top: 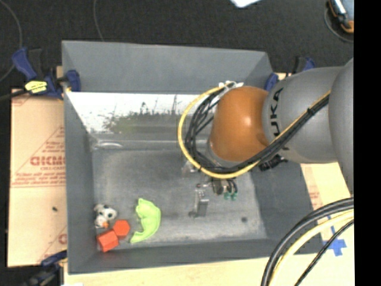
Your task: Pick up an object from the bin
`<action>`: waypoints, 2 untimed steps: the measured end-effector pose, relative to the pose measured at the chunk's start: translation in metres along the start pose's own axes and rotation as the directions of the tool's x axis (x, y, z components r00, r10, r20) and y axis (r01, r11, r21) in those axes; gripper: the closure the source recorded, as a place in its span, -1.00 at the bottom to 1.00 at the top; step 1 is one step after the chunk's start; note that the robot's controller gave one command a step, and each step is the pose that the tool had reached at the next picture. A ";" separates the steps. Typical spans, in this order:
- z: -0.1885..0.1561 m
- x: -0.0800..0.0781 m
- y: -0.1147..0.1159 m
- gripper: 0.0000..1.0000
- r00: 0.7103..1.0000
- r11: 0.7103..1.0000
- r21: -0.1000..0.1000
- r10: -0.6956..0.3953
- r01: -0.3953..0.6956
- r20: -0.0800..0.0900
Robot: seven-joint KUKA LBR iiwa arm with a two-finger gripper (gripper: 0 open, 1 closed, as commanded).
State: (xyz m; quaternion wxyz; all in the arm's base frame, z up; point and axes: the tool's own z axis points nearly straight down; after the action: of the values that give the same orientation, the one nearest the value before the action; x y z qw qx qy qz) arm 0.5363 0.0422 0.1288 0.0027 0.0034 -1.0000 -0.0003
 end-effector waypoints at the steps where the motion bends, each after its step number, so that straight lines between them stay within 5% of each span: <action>1: -0.005 -0.002 0.000 -1.00 1.000 1.000 0.000 0.001 -0.001 0.008; 2: 0.046 0.023 0.038 1.00 0.996 0.996 0.000 -0.095 0.095 0.000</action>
Offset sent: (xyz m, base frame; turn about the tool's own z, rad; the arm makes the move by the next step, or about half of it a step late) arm -0.0239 0.0384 -0.0461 -0.0967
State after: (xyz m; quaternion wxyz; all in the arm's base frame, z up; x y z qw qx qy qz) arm 0.5126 0.0801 0.0827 0.0026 0.0507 -0.9987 -0.0007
